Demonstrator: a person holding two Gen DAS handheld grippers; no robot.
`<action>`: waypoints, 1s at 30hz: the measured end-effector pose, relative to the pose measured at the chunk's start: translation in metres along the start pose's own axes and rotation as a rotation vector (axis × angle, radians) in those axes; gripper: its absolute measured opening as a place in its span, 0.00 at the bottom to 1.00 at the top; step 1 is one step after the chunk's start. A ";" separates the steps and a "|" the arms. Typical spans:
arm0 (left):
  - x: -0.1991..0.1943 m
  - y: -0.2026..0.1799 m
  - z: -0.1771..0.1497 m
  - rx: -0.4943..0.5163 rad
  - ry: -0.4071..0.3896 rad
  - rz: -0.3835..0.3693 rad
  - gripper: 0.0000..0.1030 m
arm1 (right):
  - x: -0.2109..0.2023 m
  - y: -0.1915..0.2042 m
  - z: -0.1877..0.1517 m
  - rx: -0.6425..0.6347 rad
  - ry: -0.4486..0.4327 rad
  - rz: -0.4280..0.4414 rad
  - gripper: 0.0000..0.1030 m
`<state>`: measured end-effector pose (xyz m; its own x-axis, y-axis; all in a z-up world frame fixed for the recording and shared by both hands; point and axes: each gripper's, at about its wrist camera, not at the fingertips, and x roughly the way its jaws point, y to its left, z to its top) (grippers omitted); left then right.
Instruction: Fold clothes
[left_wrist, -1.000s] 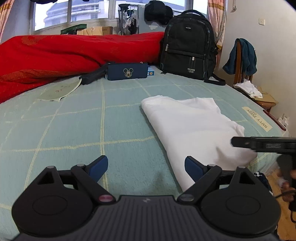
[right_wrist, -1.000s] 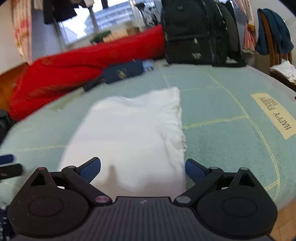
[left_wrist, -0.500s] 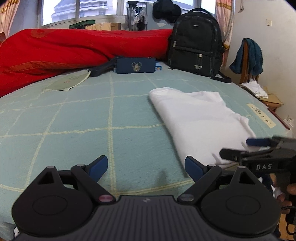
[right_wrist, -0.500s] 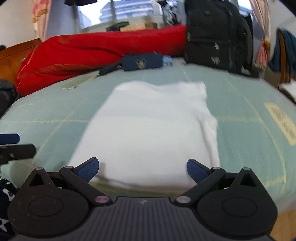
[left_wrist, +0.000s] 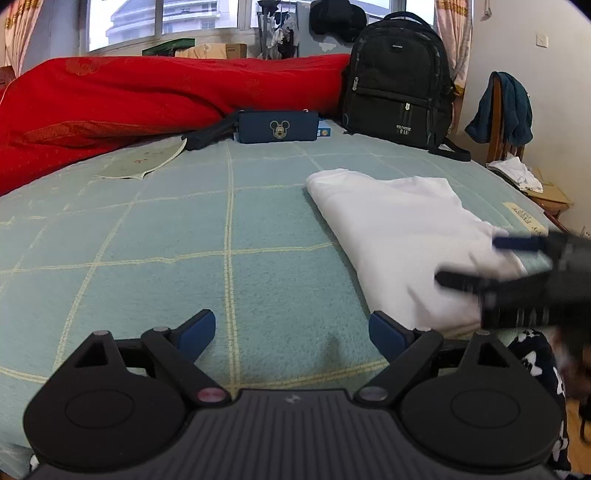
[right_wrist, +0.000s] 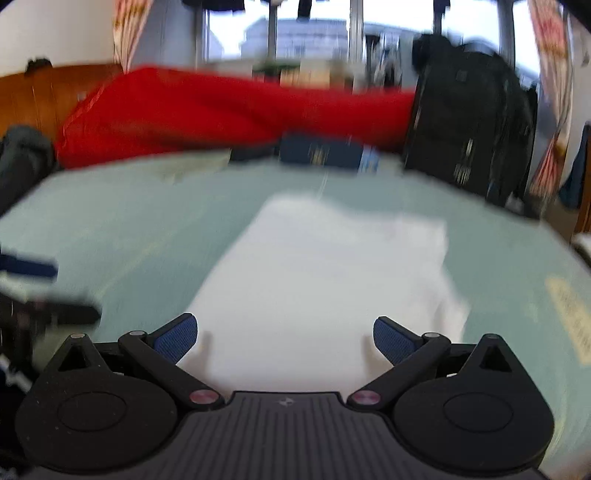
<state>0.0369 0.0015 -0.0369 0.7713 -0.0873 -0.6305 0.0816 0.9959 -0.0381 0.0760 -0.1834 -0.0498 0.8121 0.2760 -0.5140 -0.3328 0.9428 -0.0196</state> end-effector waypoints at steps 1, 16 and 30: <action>0.000 -0.001 0.000 0.002 0.001 0.000 0.87 | 0.003 -0.006 0.005 -0.010 -0.019 -0.007 1.00; 0.026 -0.003 0.021 -0.045 0.051 -0.106 0.88 | -0.012 -0.097 -0.026 0.385 -0.021 0.077 1.00; 0.105 0.011 0.066 -0.310 0.254 -0.348 0.88 | 0.060 -0.198 -0.016 0.797 0.176 0.397 1.00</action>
<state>0.1607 0.0013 -0.0527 0.5513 -0.4444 -0.7061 0.0860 0.8721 -0.4817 0.1833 -0.3569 -0.0909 0.6014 0.6376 -0.4814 -0.0894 0.6525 0.7525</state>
